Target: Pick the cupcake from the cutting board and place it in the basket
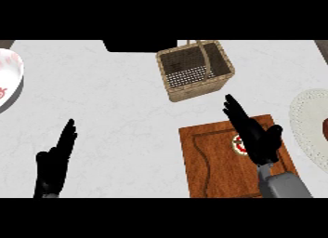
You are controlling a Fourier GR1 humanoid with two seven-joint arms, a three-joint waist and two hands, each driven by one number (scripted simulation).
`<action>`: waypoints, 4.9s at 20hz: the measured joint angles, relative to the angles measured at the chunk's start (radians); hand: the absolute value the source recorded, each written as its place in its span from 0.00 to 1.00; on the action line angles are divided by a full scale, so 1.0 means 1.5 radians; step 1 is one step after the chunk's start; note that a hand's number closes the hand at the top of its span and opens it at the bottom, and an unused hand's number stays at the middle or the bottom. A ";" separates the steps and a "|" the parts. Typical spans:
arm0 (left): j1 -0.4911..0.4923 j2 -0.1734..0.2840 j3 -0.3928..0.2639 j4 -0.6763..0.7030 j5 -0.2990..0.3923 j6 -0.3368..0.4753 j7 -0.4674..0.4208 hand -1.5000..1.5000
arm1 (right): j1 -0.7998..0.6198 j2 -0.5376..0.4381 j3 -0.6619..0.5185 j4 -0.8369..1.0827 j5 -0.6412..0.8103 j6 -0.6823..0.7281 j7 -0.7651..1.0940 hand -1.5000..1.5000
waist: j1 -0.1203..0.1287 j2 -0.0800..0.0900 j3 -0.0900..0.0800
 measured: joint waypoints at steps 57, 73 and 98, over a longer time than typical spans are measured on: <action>-0.187 -0.018 0.139 0.054 -0.105 -0.181 0.137 0.50 | 0.144 -0.230 -0.275 -0.271 0.304 0.390 -0.192 0.00 | -0.011 -0.018 -0.003; -0.189 -0.067 0.189 0.045 -0.168 -0.219 0.150 0.50 | 0.061 -0.103 -0.200 -0.136 0.469 0.326 -0.241 0.00 | -0.010 -0.018 -0.003; -0.187 -0.122 0.251 0.044 -0.232 -0.268 0.145 0.50 | 0.024 -0.013 -0.159 -0.032 0.576 0.292 -0.249 0.00 | -0.011 -0.018 -0.003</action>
